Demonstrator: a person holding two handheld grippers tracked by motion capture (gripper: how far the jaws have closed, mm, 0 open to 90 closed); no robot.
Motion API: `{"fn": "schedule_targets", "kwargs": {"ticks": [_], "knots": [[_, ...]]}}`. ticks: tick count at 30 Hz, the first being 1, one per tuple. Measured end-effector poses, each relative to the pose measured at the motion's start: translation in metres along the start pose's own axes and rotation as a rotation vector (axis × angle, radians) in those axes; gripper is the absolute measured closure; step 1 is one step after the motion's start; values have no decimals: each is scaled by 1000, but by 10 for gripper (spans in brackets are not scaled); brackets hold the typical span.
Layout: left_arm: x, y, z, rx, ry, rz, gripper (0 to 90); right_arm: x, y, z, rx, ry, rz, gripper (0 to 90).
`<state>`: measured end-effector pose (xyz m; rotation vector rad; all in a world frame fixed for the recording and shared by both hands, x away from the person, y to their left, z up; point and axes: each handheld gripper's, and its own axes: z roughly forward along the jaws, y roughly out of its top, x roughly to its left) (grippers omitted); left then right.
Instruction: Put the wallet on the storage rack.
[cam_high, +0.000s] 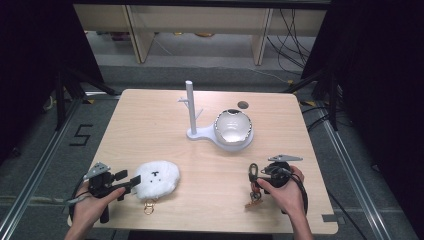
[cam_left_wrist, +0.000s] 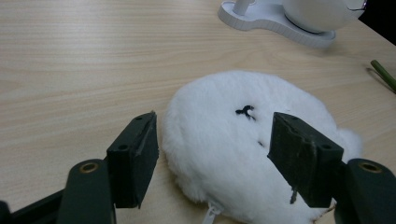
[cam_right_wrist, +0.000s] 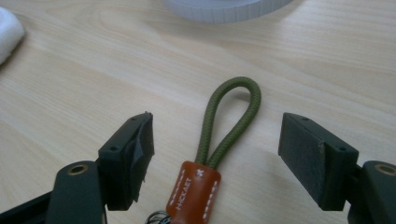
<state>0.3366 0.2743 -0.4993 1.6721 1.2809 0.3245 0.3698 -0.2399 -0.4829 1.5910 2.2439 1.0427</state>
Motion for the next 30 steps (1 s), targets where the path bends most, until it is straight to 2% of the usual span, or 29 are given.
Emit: {"fn": "schedule_targets", "kwargs": {"ticks": [2, 3, 4, 6, 8, 9, 10, 11, 12, 13, 14, 16, 17, 20, 21, 22, 23, 24, 25, 26, 27, 28, 30], "knots": [[1, 3, 1, 18, -5, 10, 321, 0, 0, 0, -11, -7, -2, 280], [2, 8, 5, 51, -13, 13, 320, -1, 0, -1, 5, -44, -14, 285], [2, 8, 5, 51, -13, 13, 320, -1, 0, -1, 5, -44, -14, 285], [3, 15, 8, 104, -27, 17, 321, -1, 0, -2, -2, -35, -8, 303], [3, 17, 9, 112, -22, 17, 325, -2, -1, -2, 10, -50, -5, 304], [3, 23, 9, 129, -18, 40, 324, -5, -1, -3, 0, -28, -53, 313], [3, 23, 9, 129, -18, 40, 324, -5, -1, -3, 0, -28, -53, 313], [2, 27, 9, 143, -18, 44, 324, -2, -1, -5, 27, -41, -35, 317], [2, 30, 8, 162, -20, 56, 323, -1, -2, -6, 34, -30, -38, 322], [3, 37, 9, 203, -18, 78, 324, -2, -1, -6, 34, -46, -62, 330], [3, 37, 9, 203, -18, 78, 323, -2, -1, -6, 34, -46, -62, 330], [5, 44, 11, 256, -15, 110, 322, 0, 0, -8, 47, -44, -64, 338], [6, 47, 13, 264, -17, 116, 322, 1, 1, -10, 53, -45, -54, 332], [9, 53, 22, 283, -25, 104, 317, 2, 0, -12, 37, -46, -62, 325], [9, 55, 27, 343, -20, 112, 316, 2, 0, -14, 60, -72, -80, 320], [9, 55, 27, 343, -20, 112, 316, 2, 0, -14, 60, -72, -80, 320], [11, 55, 30, 361, -32, 114, 316, 3, 0, -14, 59, -52, -73, 317], [12, 55, 33, 377, -35, 105, 316, 4, 0, -15, 67, -50, -61, 315], [14, 57, 38, 414, -34, 91, 315, 4, 1, -17, 59, -39, -65, 314], [14, 57, 38, 414, -34, 91, 313, 4, 1, -17, 59, -39, -65, 314], [16, 56, 43, 430, -21, 80, 308, 6, 1, -18, 76, -53, -34, 311], [16, 56, 43, 430, -21, 80, 309, 6, 1, -18, 76, -53, -34, 311], [16, 56, 46, 460, -21, 71, 309, 4, 1, -16, 53, -45, -65, 309]]}}
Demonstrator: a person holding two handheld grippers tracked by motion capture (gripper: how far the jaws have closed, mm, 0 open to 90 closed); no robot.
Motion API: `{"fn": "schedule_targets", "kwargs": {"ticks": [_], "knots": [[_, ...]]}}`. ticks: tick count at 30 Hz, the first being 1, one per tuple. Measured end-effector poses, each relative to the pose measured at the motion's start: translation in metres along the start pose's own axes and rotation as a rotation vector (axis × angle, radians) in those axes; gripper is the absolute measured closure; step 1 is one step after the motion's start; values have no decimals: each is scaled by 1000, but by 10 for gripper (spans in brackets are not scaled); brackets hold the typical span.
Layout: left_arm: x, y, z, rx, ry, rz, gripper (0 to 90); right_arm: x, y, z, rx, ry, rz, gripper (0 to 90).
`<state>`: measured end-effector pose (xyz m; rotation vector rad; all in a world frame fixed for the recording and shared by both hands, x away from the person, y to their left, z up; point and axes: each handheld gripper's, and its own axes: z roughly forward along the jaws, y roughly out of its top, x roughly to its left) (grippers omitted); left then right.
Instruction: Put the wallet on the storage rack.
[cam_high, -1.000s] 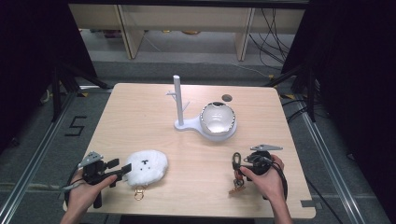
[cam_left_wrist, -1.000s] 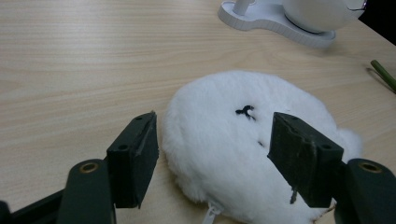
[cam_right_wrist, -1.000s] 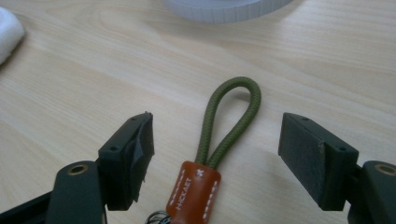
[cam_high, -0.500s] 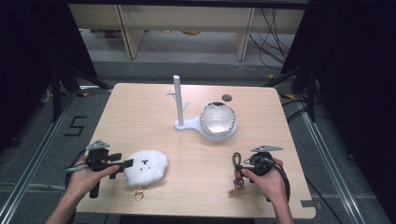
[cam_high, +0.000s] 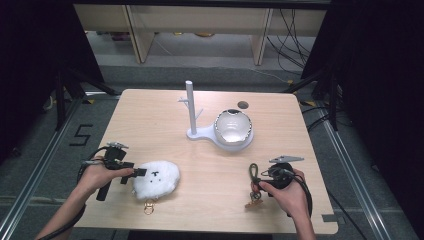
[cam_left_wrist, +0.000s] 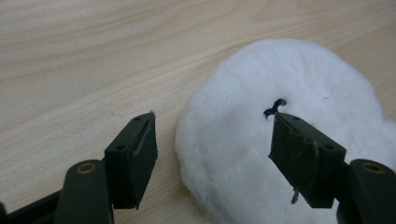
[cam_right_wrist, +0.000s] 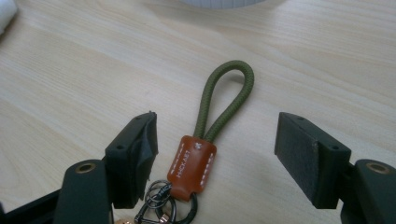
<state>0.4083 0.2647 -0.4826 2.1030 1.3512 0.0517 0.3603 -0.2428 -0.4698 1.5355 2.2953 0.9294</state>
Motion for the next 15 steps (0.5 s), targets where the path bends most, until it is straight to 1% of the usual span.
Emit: {"fn": "schedule_targets", "kwargs": {"ticks": [1, 2, 3, 4, 5, 6, 7, 8, 9, 10, 11, 12, 13, 14, 15], "knots": [[-1, 0, 4, 19, -9, -16, 309, 0, 0, 0, 7, 4, -10, 307], [-1, 0, 4, 19, -9, -16, 309, 0, 0, 0, 7, 4, -10, 307], [0, 0, 6, 38, -4, -3, 309, 1, -1, 1, 3, 7, 0, 306], [0, 0, 6, 38, -4, -3, 309, 1, -1, 2, -3, 3, 13, 306], [0, -1, 10, 52, -5, -5, 309, 2, -2, 3, -10, 6, 15, 306], [0, -1, 10, 52, -5, -5, 308, 2, -2, 3, -10, 6, 15, 306], [0, -2, 13, 59, -13, -10, 307, 2, -2, 3, -7, 6, 13, 306], [0, -2, 13, 59, -13, -10, 306, 2, -2, 3, -7, 6, 13, 306], [-1, -3, 15, 46, -7, -22, 306, 1, -2, 3, -11, 7, 4, 306], [-1, -3, 15, 48, -9, -24, 306, 2, -3, 3, -12, 8, 6, 306], [-1, -3, 15, 47, -9, -23, 306, 4, -2, 1, 32, 3, 22, 306], [-1, -3, 15, 47, -9, -23, 308, 4, -2, 1, 32, 3, 22, 306], [-1, -3, 15, 45, -10, -21, 308, 4, -3, 3, 10, 12, 25, 306], [0, -3, 15, 45, -8, -16, 313, 1, -2, 3, -2, 11, -18, 306], [-1, -3, 15, 43, -8, -13, 321, 2, -3, 5, -1, 30, 14, 306]]}}
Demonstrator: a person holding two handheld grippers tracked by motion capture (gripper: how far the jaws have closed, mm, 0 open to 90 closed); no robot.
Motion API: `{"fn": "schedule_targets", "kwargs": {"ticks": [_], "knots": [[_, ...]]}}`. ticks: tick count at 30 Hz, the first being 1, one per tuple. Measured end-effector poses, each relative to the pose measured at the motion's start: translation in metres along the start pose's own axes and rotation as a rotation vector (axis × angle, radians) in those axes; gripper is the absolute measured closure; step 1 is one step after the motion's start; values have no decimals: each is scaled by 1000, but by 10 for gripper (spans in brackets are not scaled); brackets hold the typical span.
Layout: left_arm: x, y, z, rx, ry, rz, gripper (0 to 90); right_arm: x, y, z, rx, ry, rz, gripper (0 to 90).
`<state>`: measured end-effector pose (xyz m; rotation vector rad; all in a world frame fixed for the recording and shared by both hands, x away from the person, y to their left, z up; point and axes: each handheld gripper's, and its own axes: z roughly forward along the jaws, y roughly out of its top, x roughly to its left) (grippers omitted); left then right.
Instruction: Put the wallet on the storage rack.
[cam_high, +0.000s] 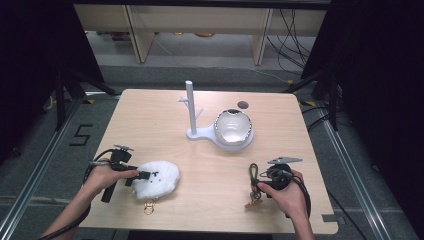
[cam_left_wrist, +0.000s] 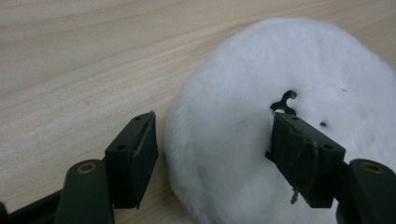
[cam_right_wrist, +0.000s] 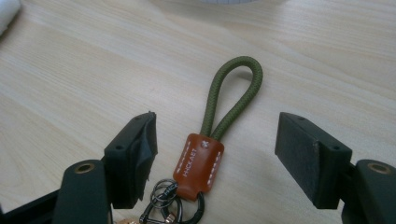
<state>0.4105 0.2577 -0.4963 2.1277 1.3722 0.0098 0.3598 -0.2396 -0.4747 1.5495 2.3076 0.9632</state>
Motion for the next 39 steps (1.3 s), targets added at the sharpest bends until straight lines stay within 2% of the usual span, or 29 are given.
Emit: {"fn": "schedule_targets", "kwargs": {"ticks": [2, 3, 5, 6, 9, 10, 11, 12, 13, 15, 16, 17, 18, 20, 21, 22, 25, 27, 29, 30, 31, 32, 33, 34, 36, 39], "knots": [[-3, -1, 1, -16, -4, 2, 382, 4, 1, -2, 24, -19, 12, 306], [-3, -1, 1, -16, -4, 2, 413, 3, 1, -1, 3, -9, -10, 306], [-6, -4, 2, -37, 16, 33, 444, 3, 1, -2, 5, -8, -14, 306], [-7, -6, 3, -52, 27, 44, 499, 4, 2, -1, -2, -9, -16, 306], [-8, -8, 3, -72, 35, 42, 576, 7, 2, -3, 14, -4, 0, 307], [-8, -10, 3, -90, 32, 46, 576, 8, 1, -2, 1, 0, 5, 307], [-9, -11, 2, -98, 39, 59, 603, 6, 2, -1, -16, -6, -31, 307], [-8, -13, 3, -118, 28, 77, 634, 7, 2, -2, 5, 3, -18, 307], [-9, -17, 1, -155, 31, 102, 705, 9, 2, -2, -19, 6, -28, 308], [-9, -19, 1, -173, 27, 111, 729, 11, 2, -2, -26, 10, -12, 309], [-9, -23, -1, -205, 19, 111, 756, 9, 3, -1, -36, 12, -52, 314], [-9, -23, -1, -205, 19, 111, 765, 9, 3, -1, -36, 12, -52, 314], [-9, -24, -1, -221, 19, 105, 771, 12, 3, -2, -26, 12, -25, 315], [-9, -27, -4, -249, 3, 107, 776, 12, 4, -1, -33, 3, -31, 315], [-11, -29, -6, -265, 6, 113, 779, 12, 4, 1, -58, 6, -46, 315], [-14, -31, -11, -314, -10, 107, 786, 12, 4, 0, -67, 5, -42, 317], [-20, -34, -20, -371, -26, 112, 790, 15, 5, -2, -77, 20, -32, 329], [-22, -34, -23, -390, -28, 119, 792, 16, 5, -2, -72, 24, -23, 332], [-27, -35, -29, -419, -34, 119, 793, 16, 6, -2, -101, 30, -62, 338], [-30, -35, -32, -424, -40, 119, 793, 19, 7, -3, -96, 30, -49, 343], [-36, -35, -37, -450, -39, 125, 793, 21, 7, -4, -77, 33, -34, 350], [-36, -35, -37, -450, -39, 125, 794, 21, 7, -4, -77, 33, -34, 350], [-38, -34, -40, -468, -43, 133, 794, 22, 8, -5, -86, 26, -56, 367], [-41, -33, -42, -479, -42, 128, 794, 22, 8, -5, -86, 26, -56, 367], [-49, -29, -50, -519, -54, 149, 795, 24, 11, -6, -102, 33, -73, 387], [-54, -25, -53, -536, -54, 172, 795, 27, 14, -9, -102, 31, -69, 401]]}}
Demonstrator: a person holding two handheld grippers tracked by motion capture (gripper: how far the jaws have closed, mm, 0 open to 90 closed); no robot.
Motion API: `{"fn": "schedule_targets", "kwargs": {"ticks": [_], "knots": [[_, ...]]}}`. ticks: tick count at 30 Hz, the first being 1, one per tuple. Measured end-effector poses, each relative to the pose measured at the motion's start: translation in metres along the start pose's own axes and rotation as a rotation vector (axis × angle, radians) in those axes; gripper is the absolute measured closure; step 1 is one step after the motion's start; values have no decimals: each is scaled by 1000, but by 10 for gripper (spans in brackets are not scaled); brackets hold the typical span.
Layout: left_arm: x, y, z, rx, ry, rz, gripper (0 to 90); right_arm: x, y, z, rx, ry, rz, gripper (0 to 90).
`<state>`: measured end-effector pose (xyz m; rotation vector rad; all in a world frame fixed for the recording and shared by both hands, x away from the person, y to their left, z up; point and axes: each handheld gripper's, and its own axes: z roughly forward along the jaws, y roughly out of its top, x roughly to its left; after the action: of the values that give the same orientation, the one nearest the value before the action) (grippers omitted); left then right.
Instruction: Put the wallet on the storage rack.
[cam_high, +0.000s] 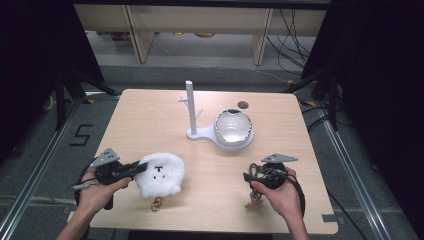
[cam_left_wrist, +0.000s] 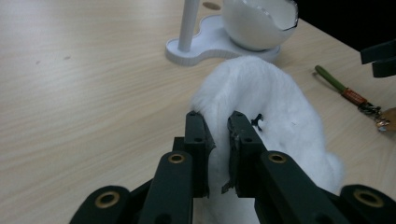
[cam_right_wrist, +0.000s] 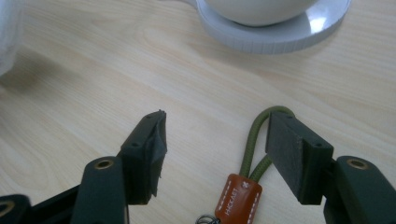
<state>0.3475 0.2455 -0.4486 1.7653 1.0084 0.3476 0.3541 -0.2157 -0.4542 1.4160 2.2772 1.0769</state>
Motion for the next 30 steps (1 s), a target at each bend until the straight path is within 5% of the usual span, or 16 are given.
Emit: {"fn": "schedule_targets", "kwargs": {"ticks": [3, 10, 11, 12, 14, 20, 21, 26, 30], "knots": [[-9, 11, 2, -35, -28, 22, 795, 4, 8, -5, -59, 2, -39, 493], [-21, 25, 8, -79, -52, 65, 795, 11, 18, -8, -107, 18, -38, 587], [-23, 27, 9, -86, -55, 73, 795, 14, 20, -8, -122, 22, -9, 596], [-27, 32, 11, -98, -58, 91, 795, 14, 23, -8, -142, 31, -38, 610], [-28, 35, 14, -113, -71, 95, 795, 18, 27, -9, -151, 46, -17, 620], [-41, 49, 22, -132, -88, 130, 796, 24, 35, -11, -221, 70, -39, 629], [-43, 51, 25, -139, -96, 137, 795, 23, 37, -11, -245, 75, -71, 629], [-54, 60, 36, -140, -119, 176, 795, 33, 46, -13, -276, 100, -55, 624], [-59, 65, 43, -143, -122, 201, 795, 36, 54, -15, -291, 101, -91, 616]]}}
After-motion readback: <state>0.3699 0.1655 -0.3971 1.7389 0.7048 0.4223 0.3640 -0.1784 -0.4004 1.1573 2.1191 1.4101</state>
